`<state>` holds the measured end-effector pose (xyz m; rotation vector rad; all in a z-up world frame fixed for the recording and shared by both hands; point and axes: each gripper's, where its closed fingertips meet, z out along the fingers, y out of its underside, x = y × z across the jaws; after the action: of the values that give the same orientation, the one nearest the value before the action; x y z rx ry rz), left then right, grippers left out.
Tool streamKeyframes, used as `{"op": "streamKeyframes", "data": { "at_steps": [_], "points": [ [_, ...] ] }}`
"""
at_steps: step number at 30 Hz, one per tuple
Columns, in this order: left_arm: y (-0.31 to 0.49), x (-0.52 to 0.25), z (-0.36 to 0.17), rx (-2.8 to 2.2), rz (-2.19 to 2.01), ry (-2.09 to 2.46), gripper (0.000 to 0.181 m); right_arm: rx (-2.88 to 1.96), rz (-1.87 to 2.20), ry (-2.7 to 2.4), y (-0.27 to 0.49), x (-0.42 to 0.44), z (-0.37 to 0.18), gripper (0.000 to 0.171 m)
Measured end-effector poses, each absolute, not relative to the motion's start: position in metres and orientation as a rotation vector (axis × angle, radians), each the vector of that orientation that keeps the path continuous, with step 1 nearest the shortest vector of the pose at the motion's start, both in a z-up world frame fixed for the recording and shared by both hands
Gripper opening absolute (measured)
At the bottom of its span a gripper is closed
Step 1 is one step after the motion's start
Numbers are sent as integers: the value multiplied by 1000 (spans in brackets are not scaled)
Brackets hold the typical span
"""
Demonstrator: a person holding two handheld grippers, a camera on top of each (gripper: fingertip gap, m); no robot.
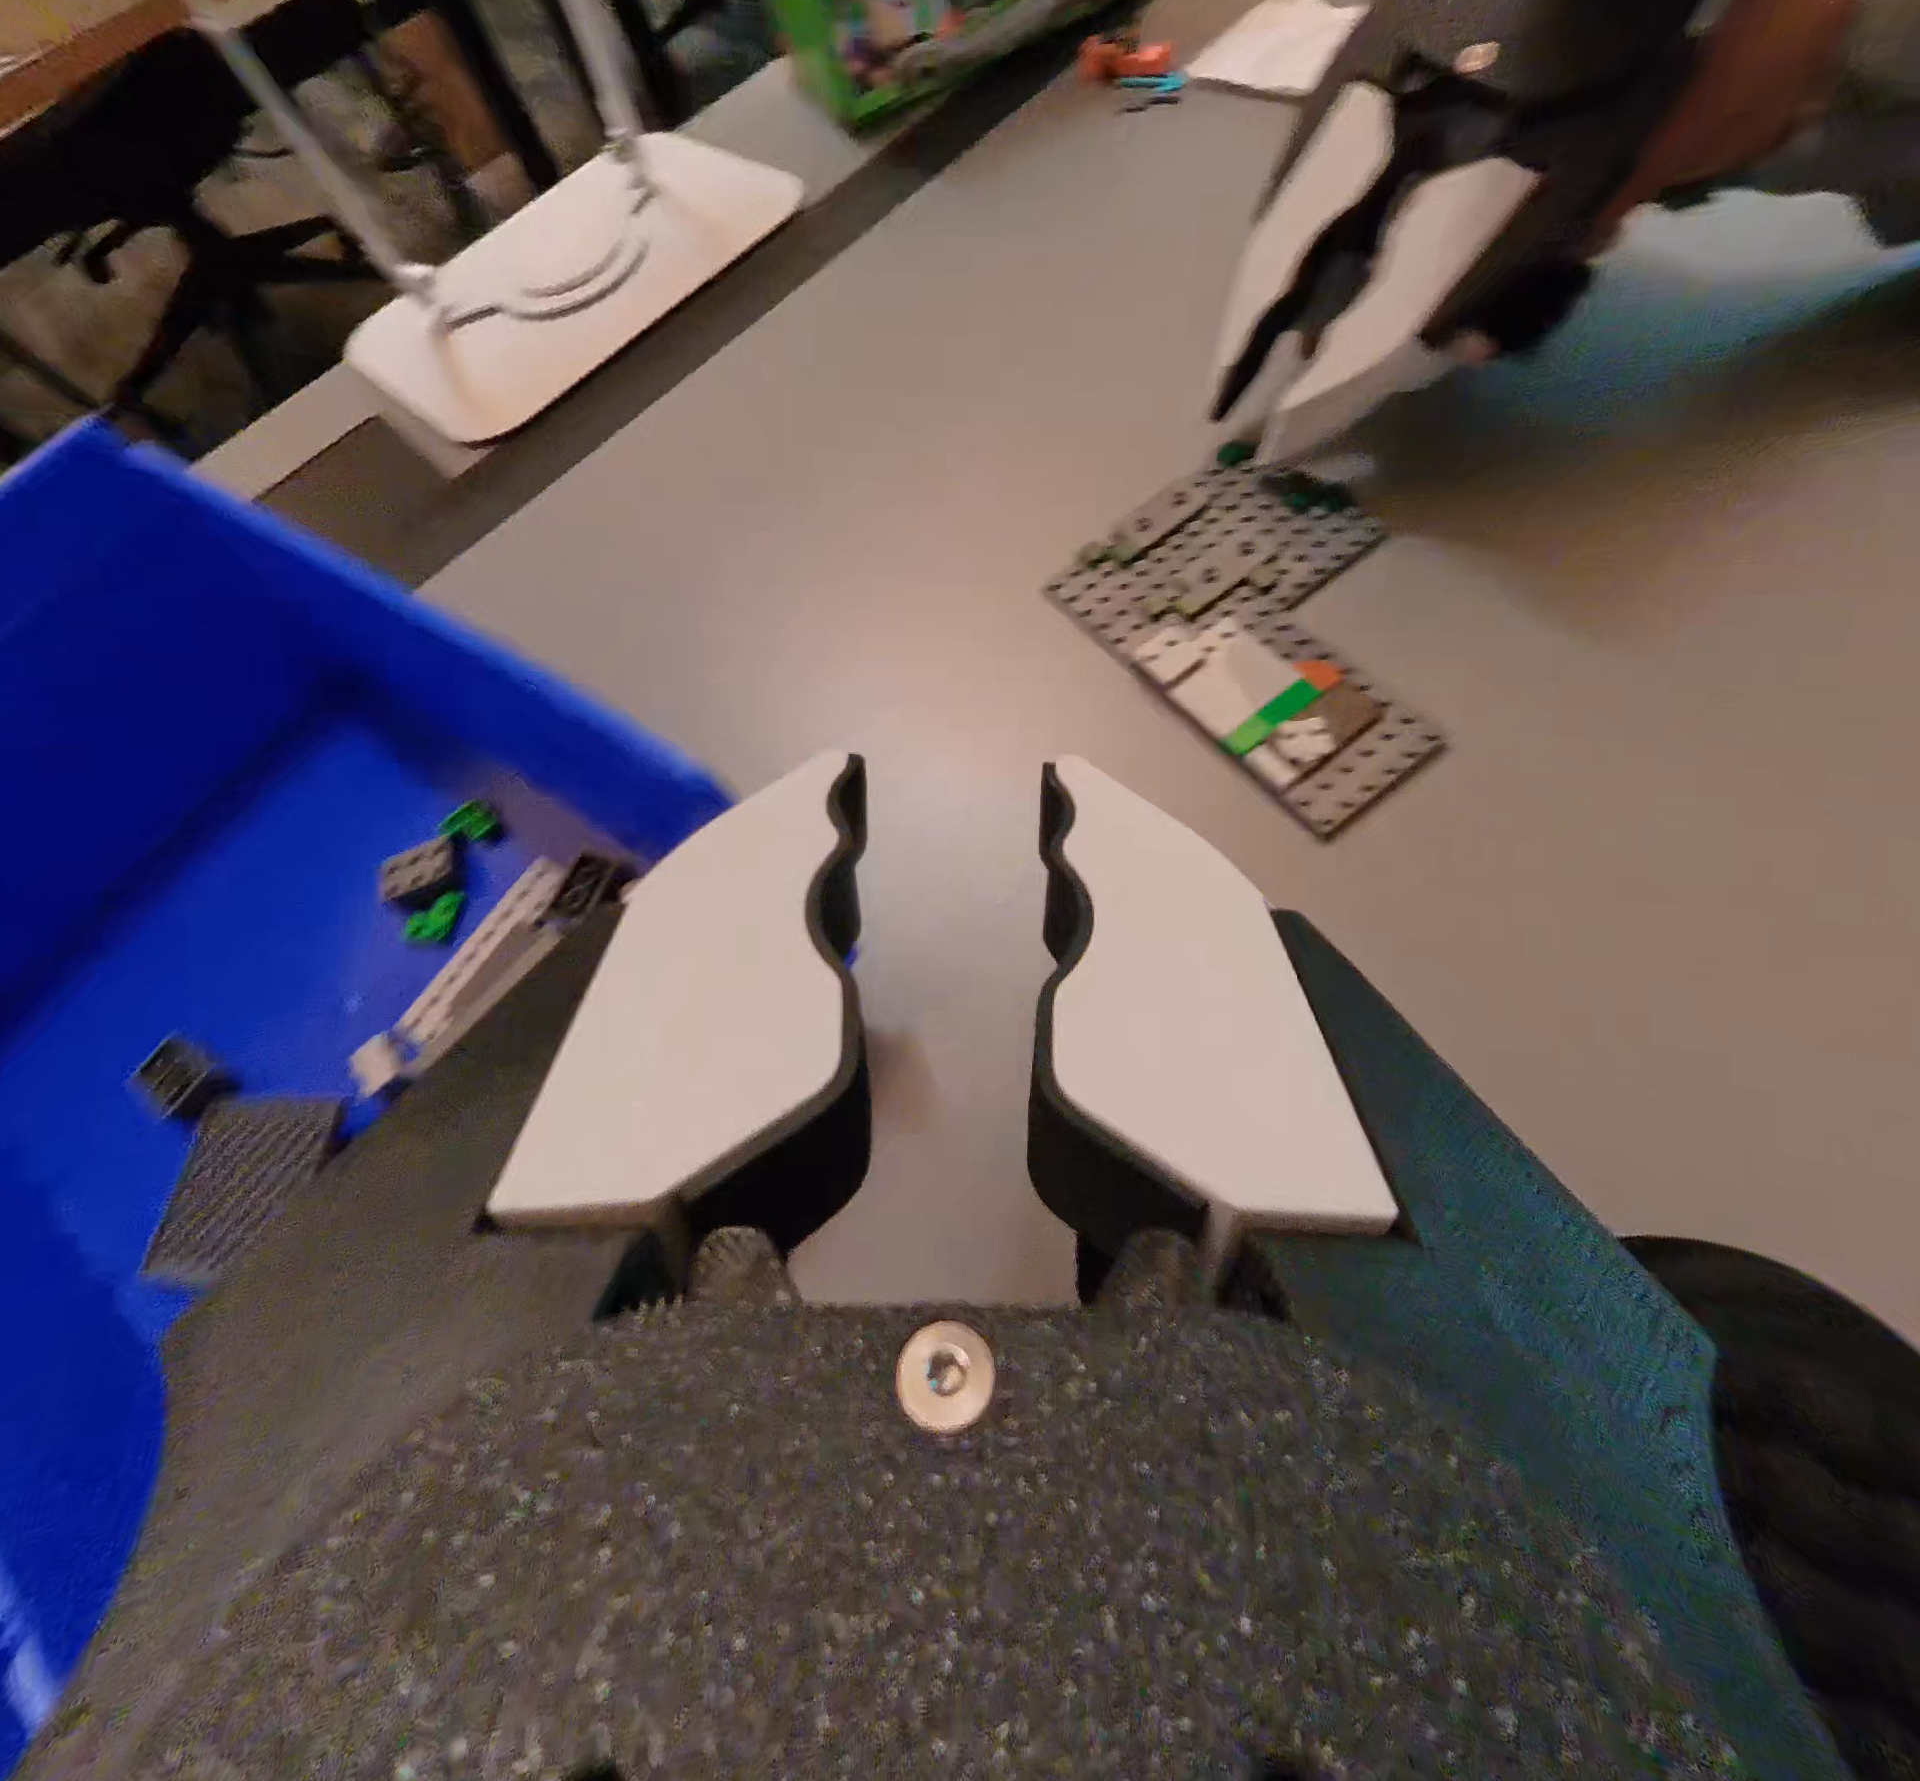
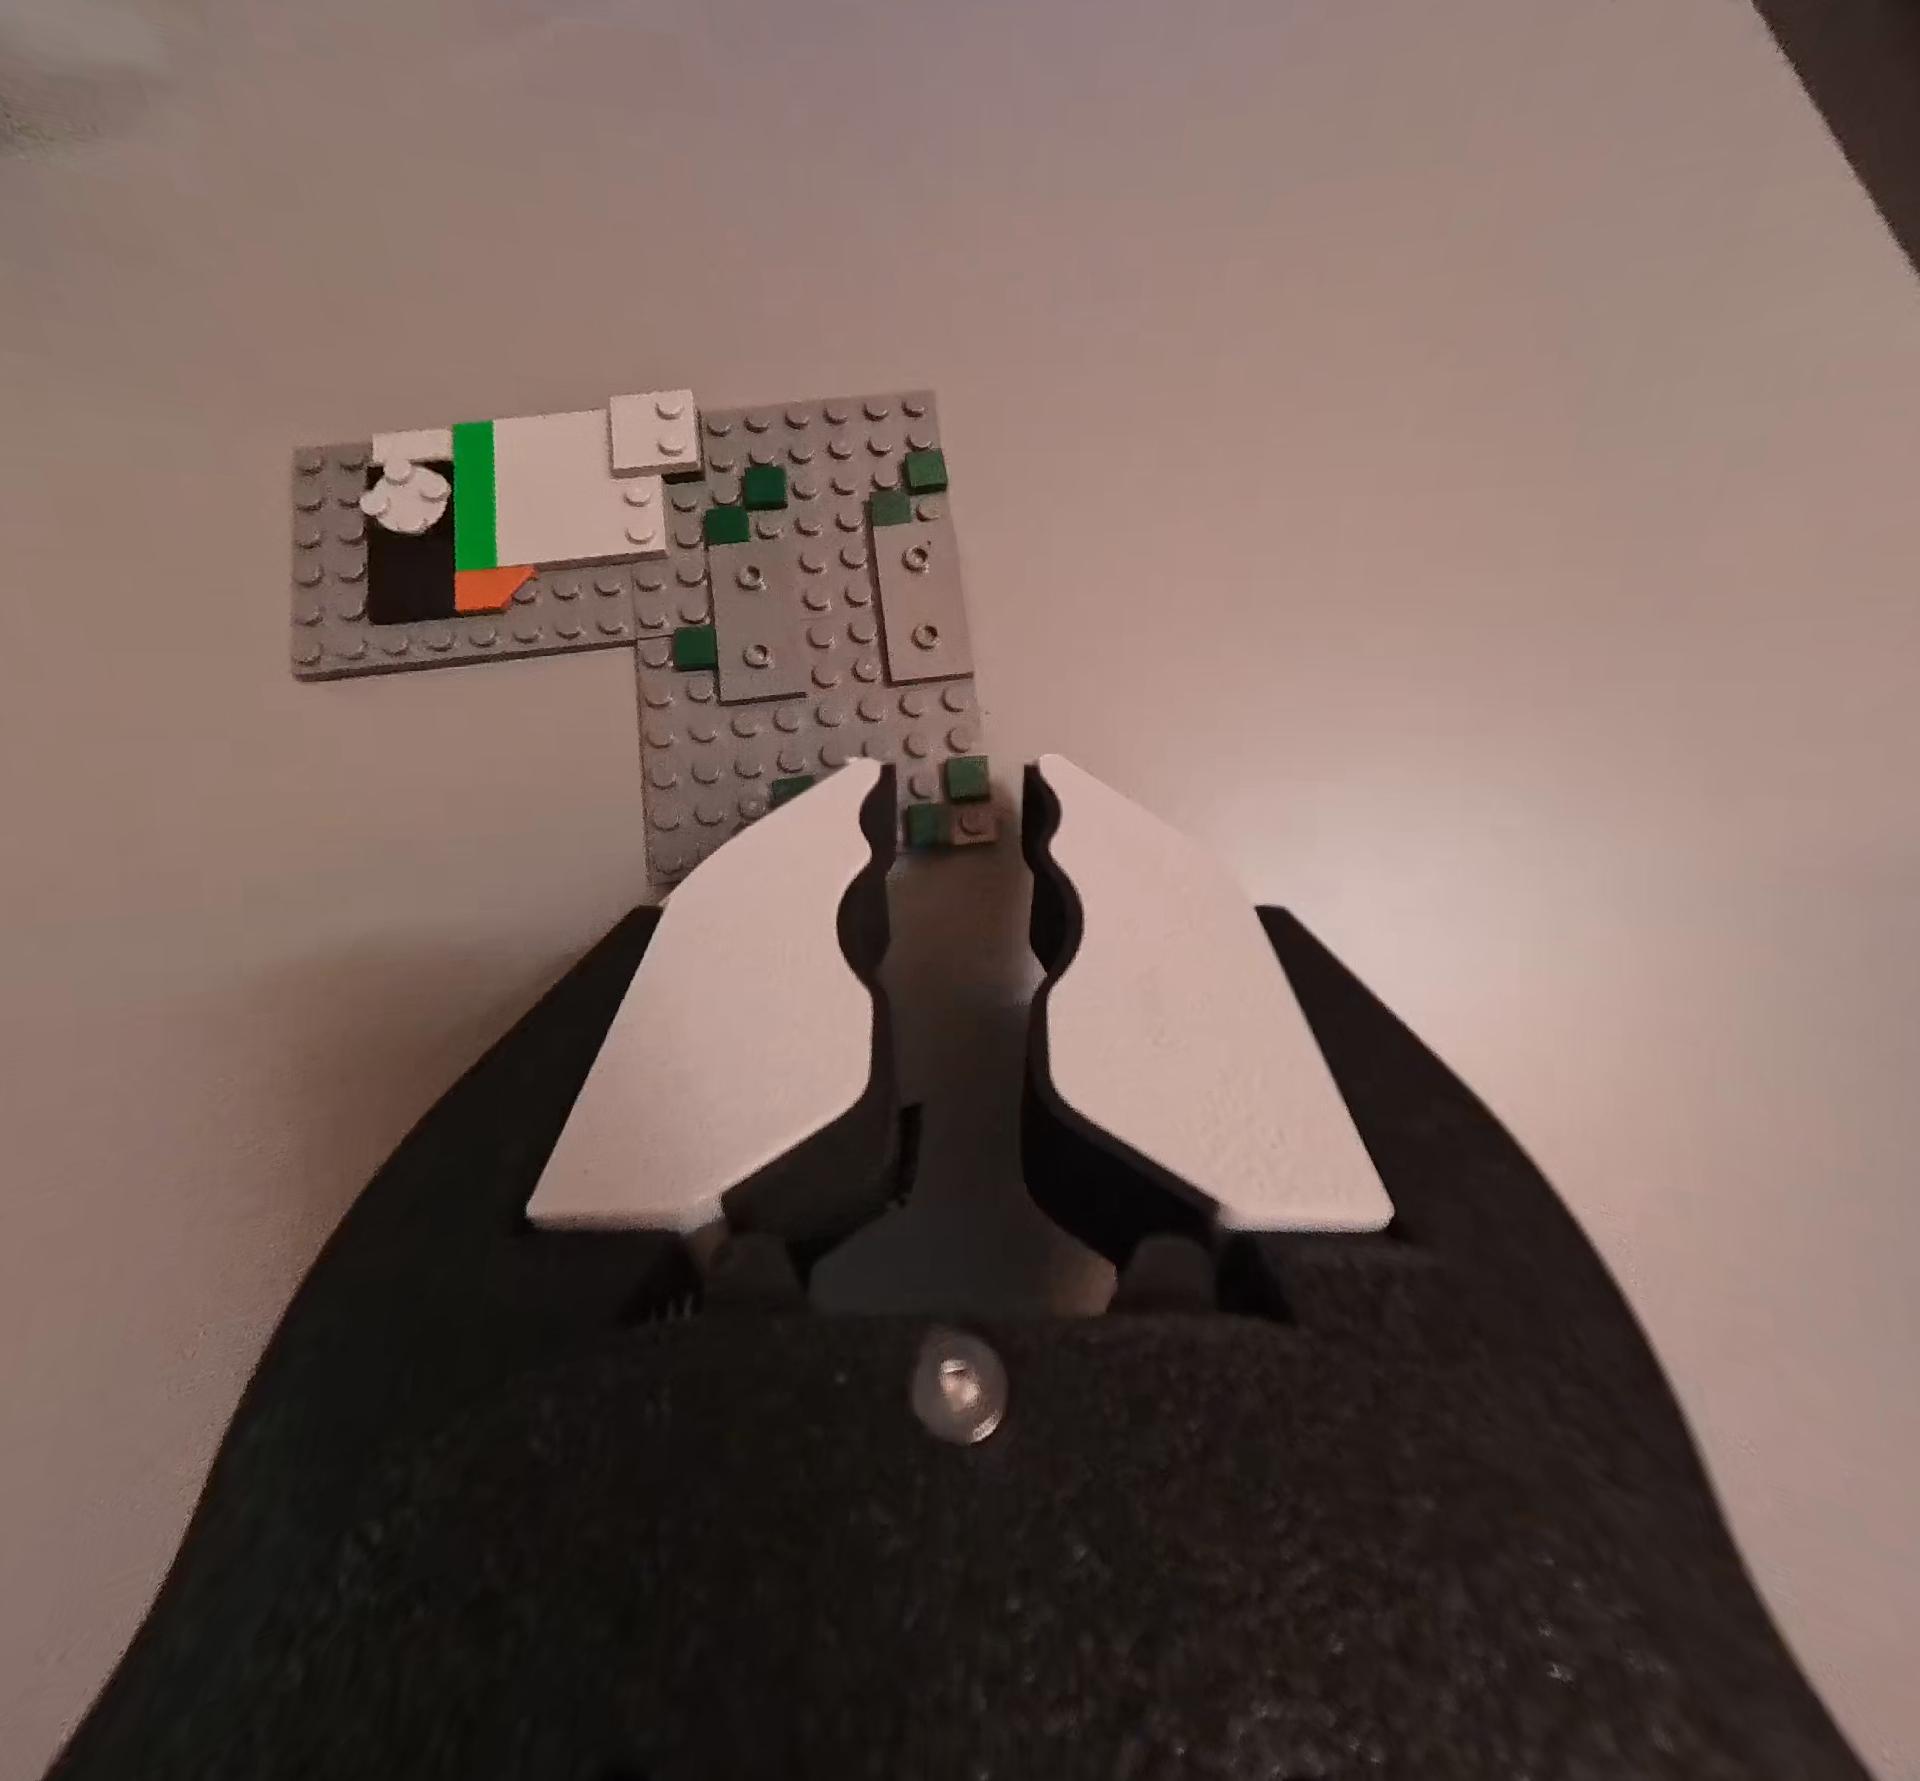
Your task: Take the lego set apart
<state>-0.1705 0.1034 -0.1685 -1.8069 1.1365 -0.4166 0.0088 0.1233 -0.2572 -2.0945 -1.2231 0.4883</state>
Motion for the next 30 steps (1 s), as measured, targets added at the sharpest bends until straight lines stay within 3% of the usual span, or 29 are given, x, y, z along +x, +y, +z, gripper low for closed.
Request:
{"op": "streamKeyframes", "data": {
  "at_steps": [9,13,23,27,30],
  "points": [
    [88,-98,-219,-1843,-540,1385,34,-2169,649,-1248,132,-26,-259,33],
    [82,-94,-235,-1865,-561,1409,33,-2185,625,-1305,133,-28,-264,17],
    [92,-89,-230,-1937,-718,1290,34,-1871,553,-1426,122,-36,-243,16],
    [86,-75,-221,-2018,-1080,1133,43,-1628,513,-1422,105,-41,-212,16],
    [71,-59,-198,-1979,-1449,1033,33,-1483,494,-1411,86,-42,-189,15]
  ]
}}
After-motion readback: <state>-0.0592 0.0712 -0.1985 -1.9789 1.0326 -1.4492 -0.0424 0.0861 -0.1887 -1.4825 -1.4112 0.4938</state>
